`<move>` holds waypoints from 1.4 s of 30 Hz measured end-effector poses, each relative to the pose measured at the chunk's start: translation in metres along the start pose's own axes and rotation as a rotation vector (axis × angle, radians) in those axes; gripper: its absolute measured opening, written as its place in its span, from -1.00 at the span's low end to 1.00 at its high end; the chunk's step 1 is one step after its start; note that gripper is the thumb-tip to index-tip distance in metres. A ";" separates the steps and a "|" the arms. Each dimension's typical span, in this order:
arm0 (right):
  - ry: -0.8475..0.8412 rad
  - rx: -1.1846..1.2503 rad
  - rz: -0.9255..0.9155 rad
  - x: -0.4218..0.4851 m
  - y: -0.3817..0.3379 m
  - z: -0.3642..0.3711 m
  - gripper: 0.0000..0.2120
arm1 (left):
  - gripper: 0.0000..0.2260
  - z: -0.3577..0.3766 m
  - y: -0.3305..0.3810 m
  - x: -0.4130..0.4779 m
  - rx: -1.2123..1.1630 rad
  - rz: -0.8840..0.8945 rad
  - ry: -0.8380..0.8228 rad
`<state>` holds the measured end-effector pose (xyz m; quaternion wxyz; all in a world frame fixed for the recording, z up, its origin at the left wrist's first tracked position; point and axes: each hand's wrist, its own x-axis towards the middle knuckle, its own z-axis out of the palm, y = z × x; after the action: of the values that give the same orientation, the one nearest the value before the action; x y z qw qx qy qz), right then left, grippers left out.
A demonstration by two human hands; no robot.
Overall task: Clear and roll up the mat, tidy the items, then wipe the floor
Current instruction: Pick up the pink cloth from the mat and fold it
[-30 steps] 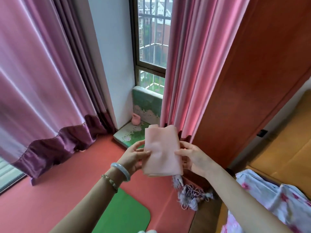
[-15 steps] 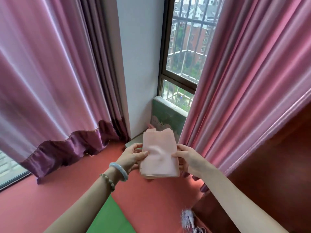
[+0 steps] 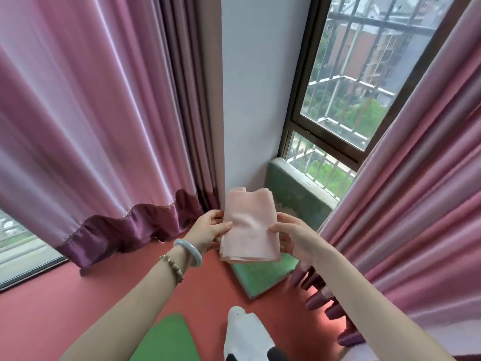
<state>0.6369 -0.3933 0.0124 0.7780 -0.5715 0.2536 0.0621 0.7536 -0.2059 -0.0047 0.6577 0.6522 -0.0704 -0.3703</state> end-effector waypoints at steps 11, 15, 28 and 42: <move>0.012 -0.004 0.006 0.159 -0.066 -0.025 -0.68 | -0.74 -0.027 0.067 0.159 0.064 -0.033 0.000; 0.017 0.018 0.039 0.197 -0.082 -0.027 -0.65 | -0.80 -0.039 0.081 0.199 0.066 -0.063 -0.020; 0.237 0.166 -0.021 0.320 -0.113 -0.009 -0.63 | -0.83 -0.087 0.132 0.373 0.257 -0.075 -0.242; 0.631 0.423 -0.020 0.388 -0.109 0.029 -0.67 | -0.73 -0.110 0.148 0.492 0.564 -0.167 -0.621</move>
<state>1.0234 -0.4784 -0.0685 0.7631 -0.3917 0.4821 -0.1782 1.2278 -0.4208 -0.0775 0.3687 0.6676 -0.3108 -0.5673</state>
